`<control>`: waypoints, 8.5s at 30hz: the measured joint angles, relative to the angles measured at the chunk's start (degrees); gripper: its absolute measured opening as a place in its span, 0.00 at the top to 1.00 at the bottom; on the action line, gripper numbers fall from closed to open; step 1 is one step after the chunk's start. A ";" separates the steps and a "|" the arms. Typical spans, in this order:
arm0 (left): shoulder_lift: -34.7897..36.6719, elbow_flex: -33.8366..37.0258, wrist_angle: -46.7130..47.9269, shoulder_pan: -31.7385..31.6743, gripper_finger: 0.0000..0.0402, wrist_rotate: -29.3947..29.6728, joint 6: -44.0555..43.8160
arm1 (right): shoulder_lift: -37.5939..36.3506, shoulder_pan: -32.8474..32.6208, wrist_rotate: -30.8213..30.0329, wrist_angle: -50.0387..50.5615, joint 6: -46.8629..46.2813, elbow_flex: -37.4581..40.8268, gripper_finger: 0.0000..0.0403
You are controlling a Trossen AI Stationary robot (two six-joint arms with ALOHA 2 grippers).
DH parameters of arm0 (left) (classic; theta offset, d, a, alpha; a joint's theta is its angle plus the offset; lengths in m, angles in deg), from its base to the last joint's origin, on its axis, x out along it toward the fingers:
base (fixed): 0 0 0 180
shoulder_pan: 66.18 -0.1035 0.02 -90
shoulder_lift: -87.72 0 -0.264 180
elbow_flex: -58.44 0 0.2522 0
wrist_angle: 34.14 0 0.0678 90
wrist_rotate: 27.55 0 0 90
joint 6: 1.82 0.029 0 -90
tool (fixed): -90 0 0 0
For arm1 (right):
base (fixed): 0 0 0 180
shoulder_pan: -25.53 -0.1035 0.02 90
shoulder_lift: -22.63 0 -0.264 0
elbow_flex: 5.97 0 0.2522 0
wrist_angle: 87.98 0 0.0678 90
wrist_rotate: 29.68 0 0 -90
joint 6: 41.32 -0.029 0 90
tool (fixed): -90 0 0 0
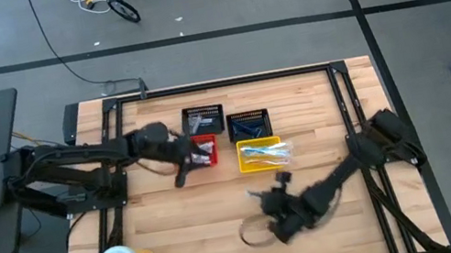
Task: Pick & Place Travel size toiletries
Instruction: Put the silver nail cutter into the left black bin, then return to Home Position
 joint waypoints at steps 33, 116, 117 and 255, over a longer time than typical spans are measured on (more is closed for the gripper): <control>-18.80 0.04 -5.98 9.81 0.46 13.10 9.99 | -0.32 16.58 10.03 -20.58 29.75 -0.09 0.86; -26.12 -11.70 11.42 -17.67 0.75 23.68 2.88 | -0.36 18.44 11.05 -27.66 26.12 -0.17 0.64; -25.96 -11.72 11.54 -17.67 0.73 23.93 3.32 | -0.36 18.44 11.04 -27.74 26.14 -0.17 0.64; 63.77 36.92 6.30 -16.11 0.57 17.05 -7.37 | -108.62 26.89 41.51 -32.38 41.55 68.11 0.64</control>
